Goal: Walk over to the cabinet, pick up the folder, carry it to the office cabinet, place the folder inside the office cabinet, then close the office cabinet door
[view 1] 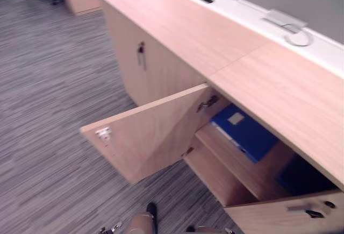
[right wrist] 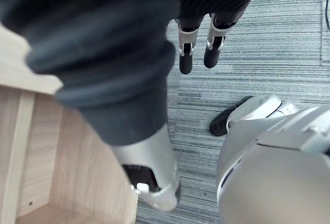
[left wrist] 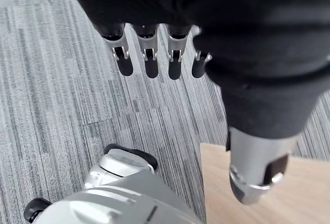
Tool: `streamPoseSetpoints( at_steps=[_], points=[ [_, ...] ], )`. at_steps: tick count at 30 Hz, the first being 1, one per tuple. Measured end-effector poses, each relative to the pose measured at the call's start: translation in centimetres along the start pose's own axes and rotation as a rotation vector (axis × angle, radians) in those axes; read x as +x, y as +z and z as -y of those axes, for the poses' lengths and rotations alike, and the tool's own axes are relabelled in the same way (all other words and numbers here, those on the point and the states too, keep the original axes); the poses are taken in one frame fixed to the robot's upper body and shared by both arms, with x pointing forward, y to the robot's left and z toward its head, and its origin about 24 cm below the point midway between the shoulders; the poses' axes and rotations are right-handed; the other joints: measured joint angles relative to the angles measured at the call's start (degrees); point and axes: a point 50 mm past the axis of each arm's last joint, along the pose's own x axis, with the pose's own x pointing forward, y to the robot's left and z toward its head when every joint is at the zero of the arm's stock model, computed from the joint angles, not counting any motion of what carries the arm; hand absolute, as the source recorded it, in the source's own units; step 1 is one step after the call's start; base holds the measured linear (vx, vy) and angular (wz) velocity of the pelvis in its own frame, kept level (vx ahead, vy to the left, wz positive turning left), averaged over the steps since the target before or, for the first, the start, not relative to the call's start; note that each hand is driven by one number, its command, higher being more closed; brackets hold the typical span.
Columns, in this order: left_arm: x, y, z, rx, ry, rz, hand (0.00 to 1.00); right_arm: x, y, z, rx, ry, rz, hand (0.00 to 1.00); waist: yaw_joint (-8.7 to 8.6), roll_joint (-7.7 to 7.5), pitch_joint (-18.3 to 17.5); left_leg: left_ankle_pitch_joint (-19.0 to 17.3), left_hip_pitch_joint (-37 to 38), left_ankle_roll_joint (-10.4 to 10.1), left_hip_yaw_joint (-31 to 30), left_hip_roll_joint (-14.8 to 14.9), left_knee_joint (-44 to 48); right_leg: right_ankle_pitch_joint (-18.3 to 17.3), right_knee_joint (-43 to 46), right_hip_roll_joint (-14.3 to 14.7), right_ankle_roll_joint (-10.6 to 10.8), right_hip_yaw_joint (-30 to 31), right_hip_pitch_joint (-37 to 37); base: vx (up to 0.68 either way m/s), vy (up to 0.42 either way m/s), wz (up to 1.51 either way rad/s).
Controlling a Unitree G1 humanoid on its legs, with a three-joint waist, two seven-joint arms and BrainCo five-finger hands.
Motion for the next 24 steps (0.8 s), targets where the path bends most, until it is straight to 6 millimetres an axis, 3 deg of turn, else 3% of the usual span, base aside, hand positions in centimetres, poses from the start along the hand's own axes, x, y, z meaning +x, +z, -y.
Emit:
streamPoseSetpoints(
  at_steps=[1, 3, 8, 12, 18, 20, 24],
  points=[
    [-0.2, -1.0, -0.2, -0.059, -0.011, -0.036, 0.0, 0.0, 0.1, 0.3, 0.042, -0.005, 0.002, 0.0, -0.18, 0.97, 0.1, 3.21, 1.98, 0.55, 1.93, 0.03, -4.1, -0.04, 0.49, -0.26, 0.3, -0.33, 0.2, -0.08, 0.044, 0.09],
    [-0.3, -1.8, -0.6, -0.116, -0.018, -0.06, 0.0, 0.0, -0.3, 0.8, 0.073, -0.015, -0.009, 0.0, -1.12, 2.38, -0.3, 10.72, 5.93, 0.58, 0.06, -1.05, -13.06, -0.54, -0.06, 0.19, 0.53, -1.16, 1.02, -0.05, 0.042, 0.24],
    [0.1, 0.4, -0.1, -0.192, -0.063, -0.009, 0.0, -0.1, -0.8, 2.1, 0.129, -0.043, -0.024, 0.0, -1.72, 2.44, -0.05, 11.15, 5.26, 1.04, -2.1, -2.07, -13.08, -0.65, -1.48, -0.08, 0.72, -2.64, 2.13, -0.01, 0.046, 0.3],
    [0.5, 3.0, -1.7, -0.242, -0.049, 0.063, 0.0, -0.1, -0.7, 1.9, 0.128, -0.027, -0.021, 0.0, -1.97, 2.55, -0.15, 10.78, 5.55, 1.53, -2.6, -2.72, -13.08, -0.6, -2.29, -0.34, 0.63, -2.97, 3.12, 0.03, 0.019, 0.09],
    [0.5, 9.1, -4.3, -0.119, 0.005, 0.215, 0.0, -0.1, -0.2, 2.0, 0.124, -0.025, -0.01, 0.0, -1.77, 2.59, -0.12, 10.3, 7.51, 1.51, -2.8, -3.35, -13.08, -0.3, -3.91, -0.68, 0.7, -3.09, 6.03, 0.06, -0.014, 0.03],
    [0.0, 12.8, -4.0, -0.049, -0.001, 0.331, 0.0, 0.0, 0.2, 2.0, 0.114, -0.022, -0.002, 0.0, -1.42, 2.62, -0.11, 10.13, 7.59, 1.38, -2.92, -3.32, -13.07, -0.3, -4.11, -0.55, 0.69, -3.09, 6.32, 0.03, -0.034, 0.02],
    [-1.5, 17.8, -1.7, 0.119, -0.002, 0.529, 0.0, 0.0, 0.3, 2.0, 0.107, -0.022, 0.002, 0.0, -1.17, 2.59, -0.11, 10.02, 7.75, 1.25, -3.27, -3.28, -13.07, -0.53, -4.16, -0.29, 0.29, -3.02, 6.64, 0.02, -0.041, 0.05]
  ],
)
